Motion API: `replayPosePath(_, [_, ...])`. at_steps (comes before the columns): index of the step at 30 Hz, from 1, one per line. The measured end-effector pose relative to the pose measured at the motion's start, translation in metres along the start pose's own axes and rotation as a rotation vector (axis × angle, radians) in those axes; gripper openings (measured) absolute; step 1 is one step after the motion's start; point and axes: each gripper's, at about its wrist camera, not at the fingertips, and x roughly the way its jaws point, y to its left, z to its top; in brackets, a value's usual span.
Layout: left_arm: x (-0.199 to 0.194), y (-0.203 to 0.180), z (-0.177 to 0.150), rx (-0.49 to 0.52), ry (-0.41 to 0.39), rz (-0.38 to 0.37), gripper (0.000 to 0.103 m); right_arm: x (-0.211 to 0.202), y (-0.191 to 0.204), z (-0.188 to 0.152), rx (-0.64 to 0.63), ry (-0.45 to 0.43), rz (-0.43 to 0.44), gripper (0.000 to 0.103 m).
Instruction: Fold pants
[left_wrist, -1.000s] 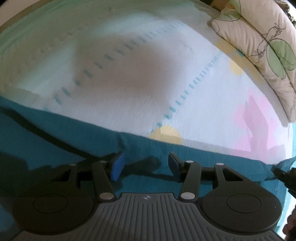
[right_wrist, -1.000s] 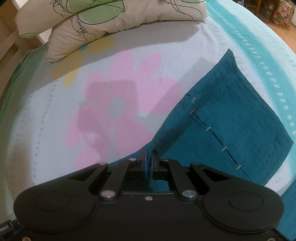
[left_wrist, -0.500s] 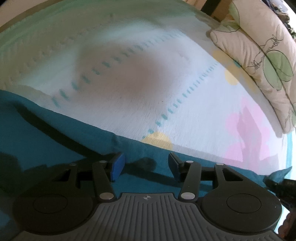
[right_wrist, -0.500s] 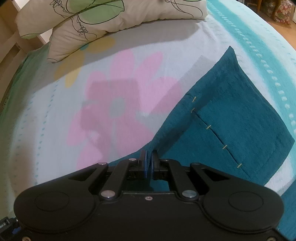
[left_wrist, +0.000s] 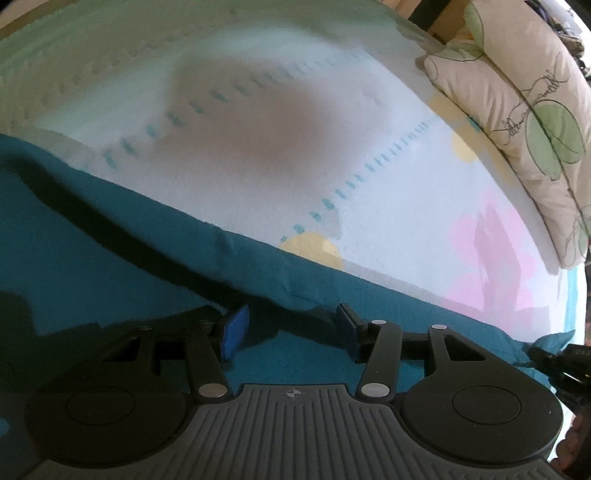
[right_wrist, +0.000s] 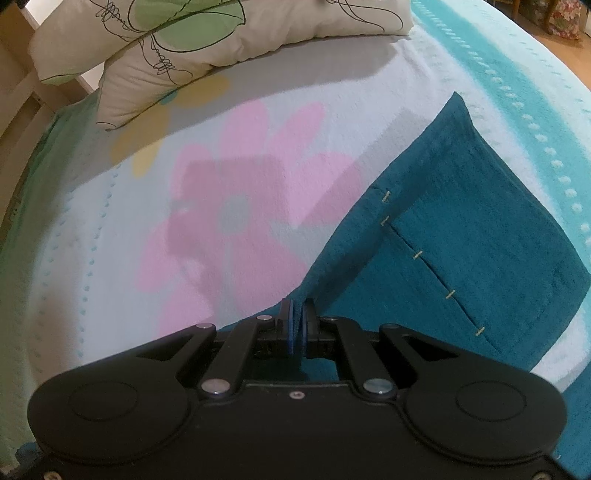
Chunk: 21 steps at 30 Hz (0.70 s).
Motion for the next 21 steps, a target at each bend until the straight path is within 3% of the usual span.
replayPosePath(5, [0.003,0.001,0.009,-0.053,-0.015,-0.014,0.051,-0.005,-0.002,-0.002,-0.006,0.005,0.002,0.009])
replayPosePath(11, [0.020,0.006,0.019,-0.045,-0.006,0.053,0.050,-0.005,-0.006,-0.004,0.012,0.015,0.004,0.009])
replayPosePath(13, [0.026,0.012,0.020,-0.057,-0.010,0.056,0.028,-0.006,-0.007,-0.007,0.013,0.019,0.000,0.009])
replayPosePath(14, [0.027,0.014,0.019,-0.058,-0.017,0.063,0.009,-0.006,-0.008,-0.008,0.015,0.022,0.002,0.009])
replayPosePath(16, [0.020,0.013,0.018,-0.032,-0.036,0.068,0.007,-0.010,-0.010,-0.012,0.024,0.029,0.017,0.009])
replayPosePath(21, [-0.034,-0.012,0.001,0.156,-0.138,0.106,0.005,-0.044,-0.014,-0.021,0.016,-0.011,0.036,0.009])
